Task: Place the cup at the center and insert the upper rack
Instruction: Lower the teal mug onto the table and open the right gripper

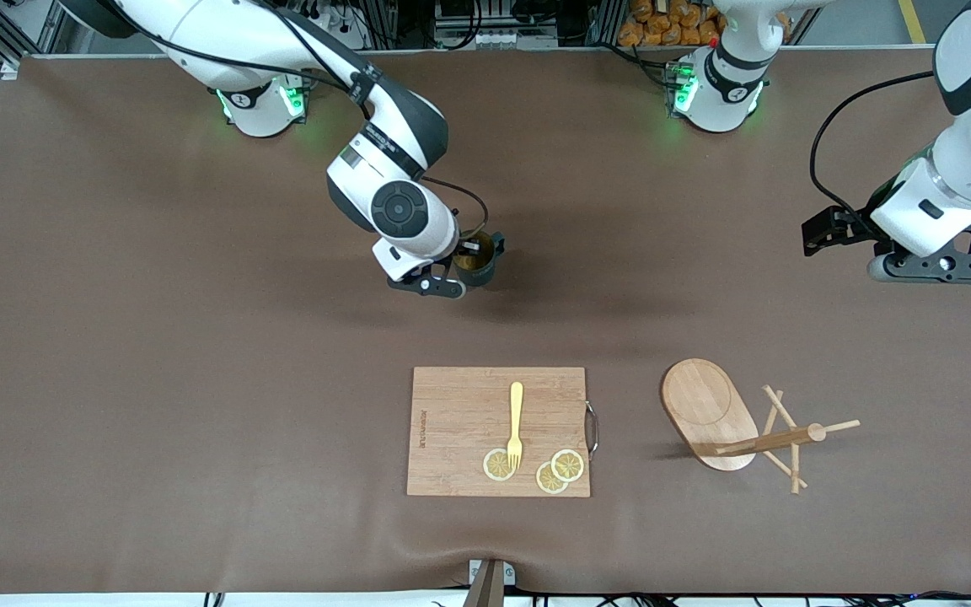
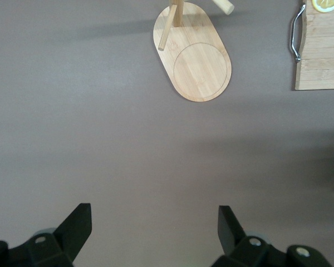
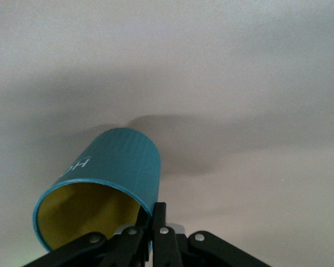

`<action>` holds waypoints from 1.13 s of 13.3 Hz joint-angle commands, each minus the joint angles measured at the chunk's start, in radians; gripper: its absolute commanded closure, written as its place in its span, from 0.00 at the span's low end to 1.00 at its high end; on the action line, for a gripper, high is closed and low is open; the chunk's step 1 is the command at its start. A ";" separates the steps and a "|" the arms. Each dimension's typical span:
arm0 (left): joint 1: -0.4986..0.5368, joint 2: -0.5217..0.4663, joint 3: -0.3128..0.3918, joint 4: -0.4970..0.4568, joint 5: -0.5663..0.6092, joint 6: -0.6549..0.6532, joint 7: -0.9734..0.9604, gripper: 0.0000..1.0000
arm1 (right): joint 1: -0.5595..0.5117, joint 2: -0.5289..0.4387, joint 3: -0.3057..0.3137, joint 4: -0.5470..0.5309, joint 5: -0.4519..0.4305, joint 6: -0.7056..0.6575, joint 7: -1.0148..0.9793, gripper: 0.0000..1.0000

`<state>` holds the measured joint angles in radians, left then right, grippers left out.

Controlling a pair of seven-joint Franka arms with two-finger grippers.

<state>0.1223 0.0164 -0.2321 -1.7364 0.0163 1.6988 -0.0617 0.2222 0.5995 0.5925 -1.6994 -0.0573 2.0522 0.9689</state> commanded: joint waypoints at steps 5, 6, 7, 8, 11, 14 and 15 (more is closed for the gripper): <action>0.007 -0.012 -0.007 -0.025 0.007 0.021 -0.004 0.00 | 0.052 0.014 -0.039 -0.003 -0.021 0.020 0.022 1.00; 0.008 -0.013 -0.007 -0.028 0.007 0.021 -0.003 0.00 | 0.052 0.016 -0.039 -0.003 -0.021 0.020 0.022 1.00; 0.007 -0.015 -0.007 -0.029 0.007 0.021 -0.003 0.00 | 0.052 0.017 -0.039 -0.003 -0.021 0.020 0.022 1.00; 0.008 -0.016 -0.007 -0.031 0.007 0.021 -0.003 0.00 | 0.057 0.019 -0.039 -0.003 -0.022 0.028 0.022 1.00; 0.008 -0.019 -0.007 -0.037 0.008 0.019 -0.003 0.00 | 0.069 0.026 -0.048 -0.003 -0.024 0.034 0.022 1.00; 0.008 -0.019 -0.007 -0.038 0.011 0.019 -0.003 0.00 | 0.074 0.032 -0.052 -0.002 -0.024 0.040 0.022 0.49; 0.008 -0.018 -0.007 -0.038 0.013 0.019 -0.003 0.00 | 0.074 0.032 -0.053 -0.002 -0.024 0.039 0.024 0.27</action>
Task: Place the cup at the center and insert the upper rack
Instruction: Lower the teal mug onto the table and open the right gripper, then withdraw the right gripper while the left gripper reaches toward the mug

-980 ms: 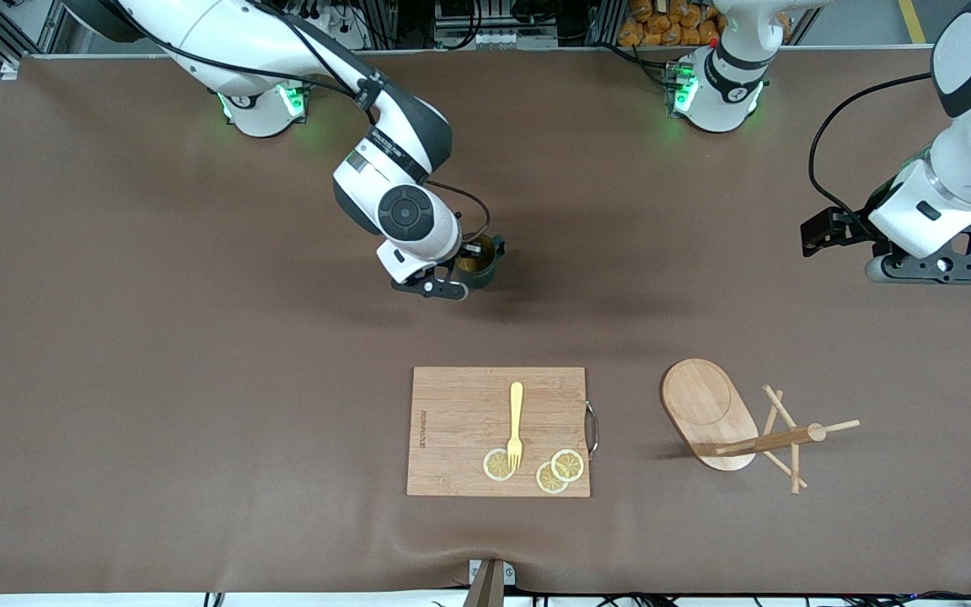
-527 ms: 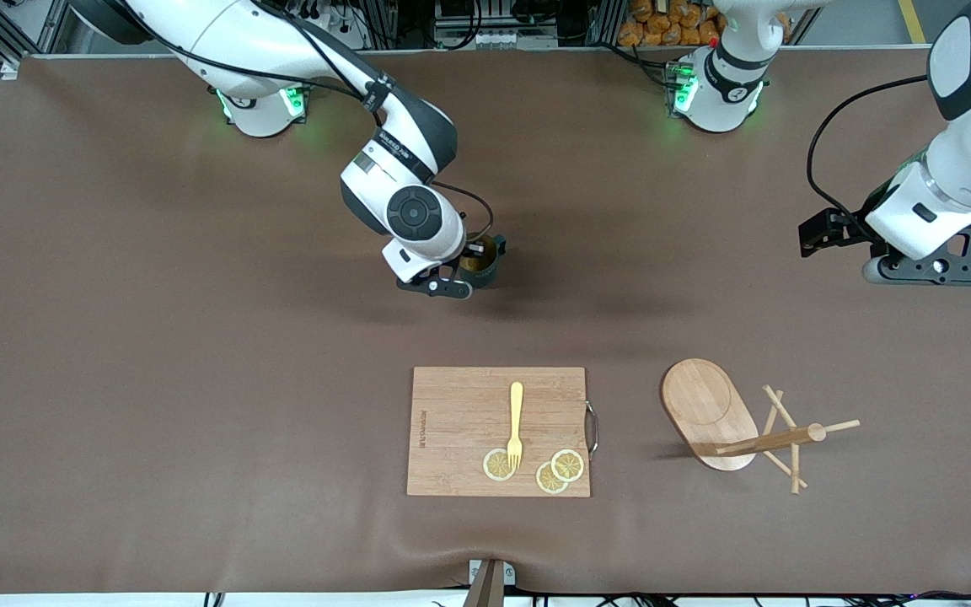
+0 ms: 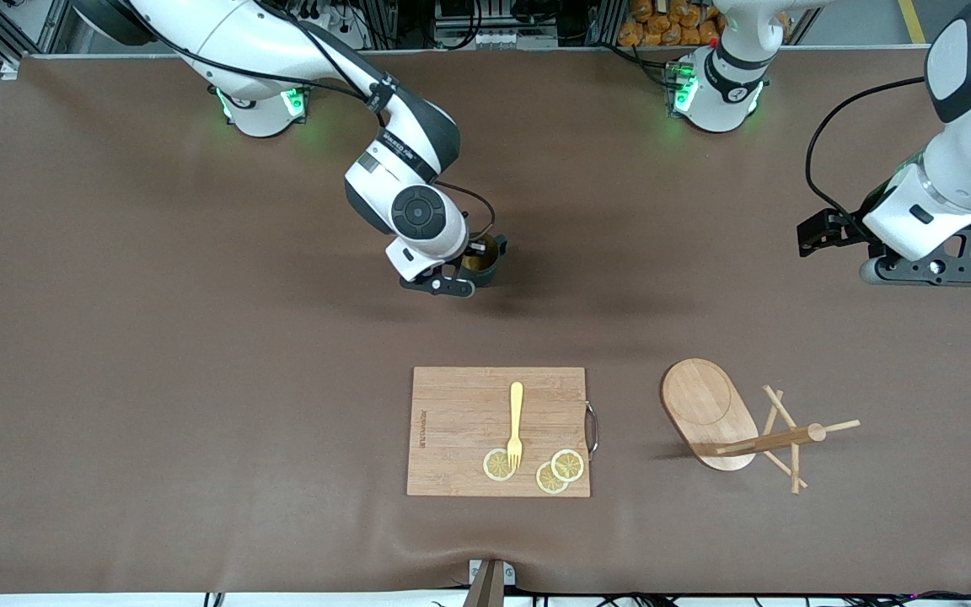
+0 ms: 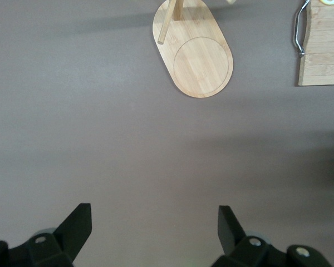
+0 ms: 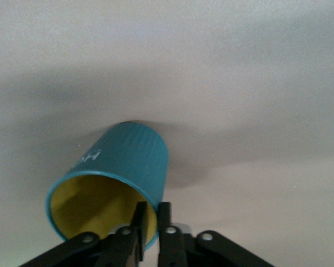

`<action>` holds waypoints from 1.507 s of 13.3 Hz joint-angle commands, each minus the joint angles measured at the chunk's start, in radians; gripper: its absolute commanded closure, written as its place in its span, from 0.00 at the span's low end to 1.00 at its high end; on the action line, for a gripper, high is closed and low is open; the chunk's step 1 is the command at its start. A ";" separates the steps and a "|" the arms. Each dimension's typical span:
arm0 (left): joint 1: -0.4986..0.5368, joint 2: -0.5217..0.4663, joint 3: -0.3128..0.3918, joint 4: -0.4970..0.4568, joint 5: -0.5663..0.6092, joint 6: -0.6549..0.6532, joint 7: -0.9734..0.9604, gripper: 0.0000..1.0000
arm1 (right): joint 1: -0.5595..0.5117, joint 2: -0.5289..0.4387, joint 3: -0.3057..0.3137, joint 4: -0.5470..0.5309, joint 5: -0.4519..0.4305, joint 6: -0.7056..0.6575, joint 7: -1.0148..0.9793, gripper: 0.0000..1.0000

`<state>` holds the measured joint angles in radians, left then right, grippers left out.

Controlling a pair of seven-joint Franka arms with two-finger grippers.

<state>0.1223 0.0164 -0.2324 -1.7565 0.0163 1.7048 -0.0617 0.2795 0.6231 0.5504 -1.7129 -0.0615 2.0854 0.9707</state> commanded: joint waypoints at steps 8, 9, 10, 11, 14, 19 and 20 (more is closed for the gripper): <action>-0.001 -0.016 -0.011 0.009 0.016 0.001 -0.006 0.00 | -0.046 -0.035 -0.001 0.117 -0.012 -0.167 0.010 0.00; -0.007 -0.019 -0.018 0.014 0.016 0.000 0.006 0.00 | -0.057 -0.045 0.002 0.159 -0.011 -0.226 0.010 0.00; -0.012 -0.024 -0.048 0.015 0.016 -0.005 0.013 0.00 | -0.065 -0.060 0.000 0.191 -0.009 -0.264 0.007 0.00; -0.010 -0.030 -0.083 0.014 0.013 -0.025 0.013 0.00 | -0.094 -0.078 0.002 0.203 -0.009 -0.295 -0.012 0.00; -0.010 -0.033 -0.198 0.006 0.010 -0.025 0.016 0.00 | -0.183 -0.146 0.005 0.207 0.003 -0.359 -0.114 0.00; -0.009 -0.097 -0.364 -0.151 0.005 0.120 0.004 0.00 | -0.345 -0.192 0.003 0.304 0.043 -0.578 -0.318 0.00; -0.009 -0.119 -0.381 -0.205 0.005 0.181 0.002 0.00 | -0.374 -0.192 0.003 0.329 0.043 -0.620 -0.357 0.00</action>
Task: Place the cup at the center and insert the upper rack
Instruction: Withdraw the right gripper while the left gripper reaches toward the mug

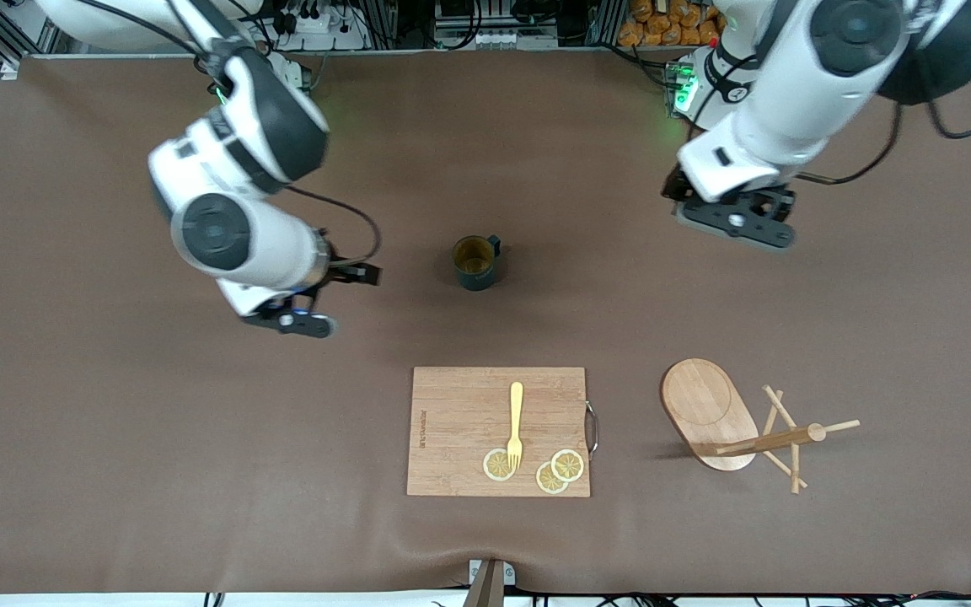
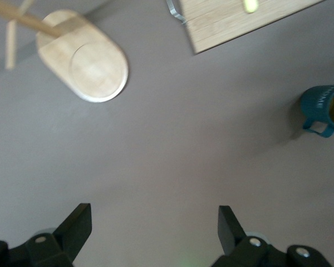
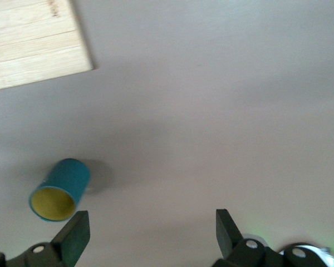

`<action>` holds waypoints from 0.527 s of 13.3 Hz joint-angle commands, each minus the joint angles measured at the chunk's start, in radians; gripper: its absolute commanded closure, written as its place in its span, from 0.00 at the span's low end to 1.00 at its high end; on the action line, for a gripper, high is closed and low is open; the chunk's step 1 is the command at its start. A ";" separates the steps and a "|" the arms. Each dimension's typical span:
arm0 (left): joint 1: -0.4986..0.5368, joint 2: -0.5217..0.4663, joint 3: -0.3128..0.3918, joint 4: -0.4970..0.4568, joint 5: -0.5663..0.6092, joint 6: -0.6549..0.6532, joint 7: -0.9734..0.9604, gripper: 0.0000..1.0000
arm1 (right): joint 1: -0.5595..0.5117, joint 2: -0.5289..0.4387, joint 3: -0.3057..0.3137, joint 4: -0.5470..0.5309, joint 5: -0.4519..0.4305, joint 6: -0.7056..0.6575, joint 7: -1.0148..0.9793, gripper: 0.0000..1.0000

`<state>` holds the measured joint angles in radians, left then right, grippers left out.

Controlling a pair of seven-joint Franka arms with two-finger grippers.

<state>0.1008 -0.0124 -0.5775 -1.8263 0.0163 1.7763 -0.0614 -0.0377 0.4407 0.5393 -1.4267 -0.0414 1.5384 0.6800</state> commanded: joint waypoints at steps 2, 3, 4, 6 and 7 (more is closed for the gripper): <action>0.011 -0.095 -0.092 -0.209 0.004 0.208 0.005 0.00 | -0.111 -0.017 0.014 0.061 0.021 -0.128 -0.137 0.00; 0.013 -0.095 -0.117 -0.250 0.004 0.271 0.005 0.00 | -0.137 -0.019 0.014 0.061 0.021 -0.147 -0.169 0.00; 0.010 -0.095 -0.126 -0.293 0.005 0.346 0.003 0.00 | -0.169 -0.032 0.014 0.063 0.014 -0.167 -0.204 0.00; 0.011 -0.089 -0.188 -0.367 0.004 0.476 0.003 0.00 | -0.228 -0.074 0.002 0.060 0.005 -0.198 -0.310 0.00; 0.011 -0.083 -0.200 -0.408 0.004 0.547 0.003 0.00 | -0.220 -0.079 -0.040 0.058 0.000 -0.222 -0.357 0.00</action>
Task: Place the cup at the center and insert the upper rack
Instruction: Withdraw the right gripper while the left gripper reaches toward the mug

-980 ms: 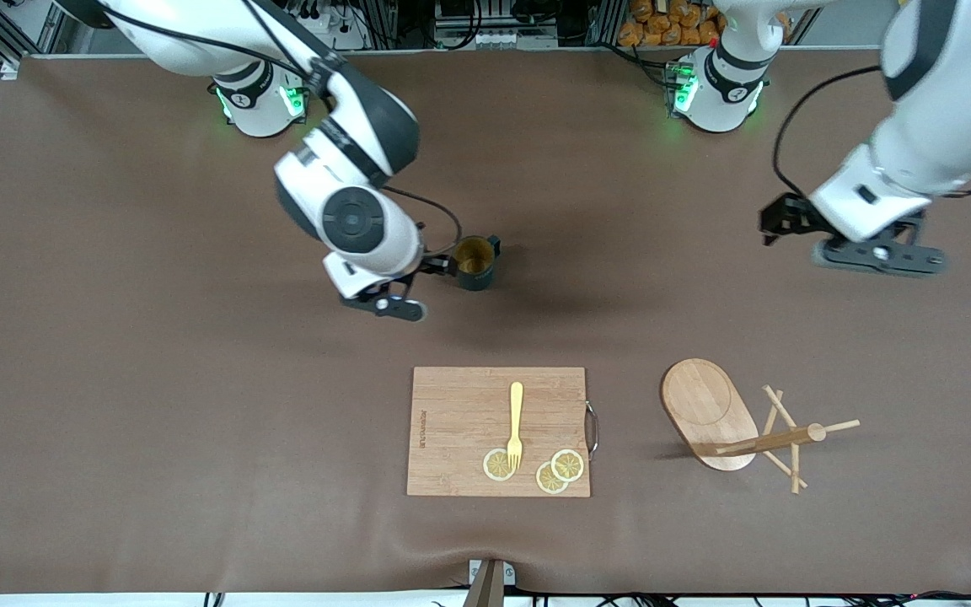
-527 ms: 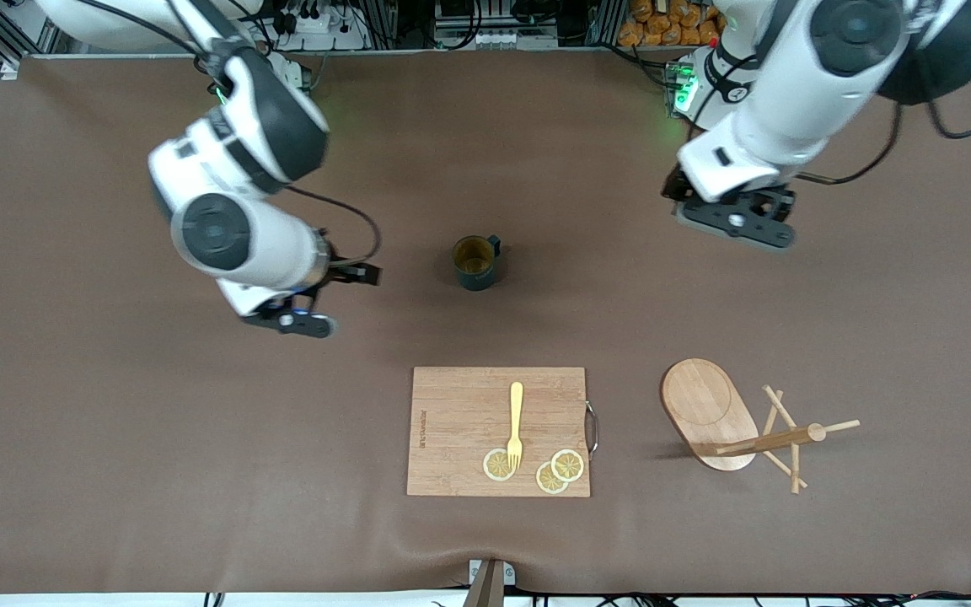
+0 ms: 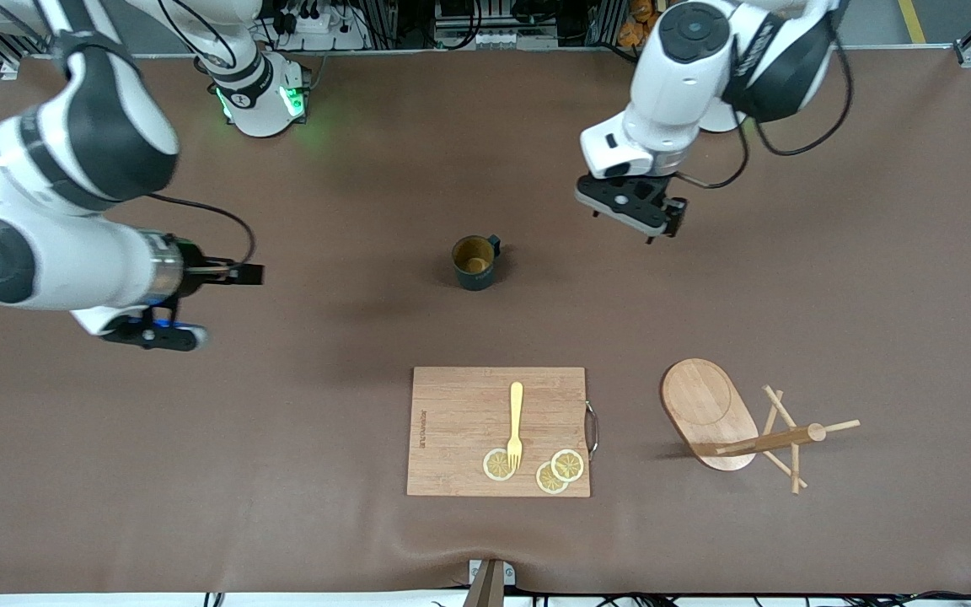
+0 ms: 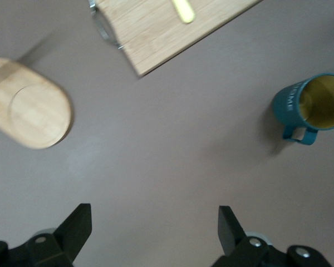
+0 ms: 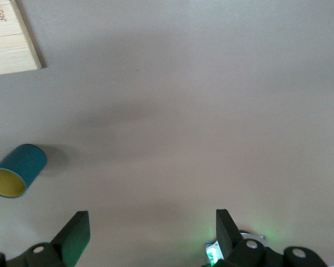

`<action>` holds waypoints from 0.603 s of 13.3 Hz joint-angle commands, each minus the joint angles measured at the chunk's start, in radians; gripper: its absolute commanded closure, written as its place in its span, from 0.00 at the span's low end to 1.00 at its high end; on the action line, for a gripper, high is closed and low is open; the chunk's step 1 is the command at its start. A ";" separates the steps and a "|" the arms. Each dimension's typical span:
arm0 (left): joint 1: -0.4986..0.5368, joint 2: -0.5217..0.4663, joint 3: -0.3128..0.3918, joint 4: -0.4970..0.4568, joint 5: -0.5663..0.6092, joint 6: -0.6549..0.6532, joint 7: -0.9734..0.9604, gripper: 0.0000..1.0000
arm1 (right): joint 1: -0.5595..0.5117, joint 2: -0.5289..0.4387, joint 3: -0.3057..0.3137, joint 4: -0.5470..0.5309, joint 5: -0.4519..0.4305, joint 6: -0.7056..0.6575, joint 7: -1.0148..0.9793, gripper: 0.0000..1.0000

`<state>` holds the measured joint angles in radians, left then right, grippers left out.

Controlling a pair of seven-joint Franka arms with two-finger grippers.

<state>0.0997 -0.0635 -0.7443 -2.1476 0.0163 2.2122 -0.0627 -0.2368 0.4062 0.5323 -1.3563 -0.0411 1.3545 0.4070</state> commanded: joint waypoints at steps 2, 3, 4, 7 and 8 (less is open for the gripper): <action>0.012 -0.006 -0.070 -0.148 -0.004 0.228 0.003 0.00 | 0.089 -0.073 -0.203 -0.012 0.006 -0.055 -0.161 0.00; 0.012 0.026 -0.076 -0.158 -0.007 0.254 0.003 0.00 | 0.144 -0.084 -0.297 -0.012 0.018 -0.058 -0.200 0.00; 0.012 0.051 -0.095 -0.163 -0.007 0.285 0.003 0.00 | 0.175 -0.107 -0.355 -0.017 0.020 -0.066 -0.242 0.00; 0.012 0.123 -0.116 -0.225 -0.007 0.455 0.001 0.00 | 0.229 -0.176 -0.503 -0.020 0.065 -0.100 -0.347 0.00; 0.011 0.149 -0.116 -0.244 -0.007 0.504 0.001 0.00 | 0.234 -0.210 -0.550 -0.029 0.093 -0.109 -0.390 0.00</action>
<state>0.1002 0.0418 -0.8430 -2.3572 0.0148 2.6233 -0.0627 -0.0276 0.2806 0.0733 -1.3550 -0.0045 1.2636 0.0870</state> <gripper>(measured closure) 0.000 0.000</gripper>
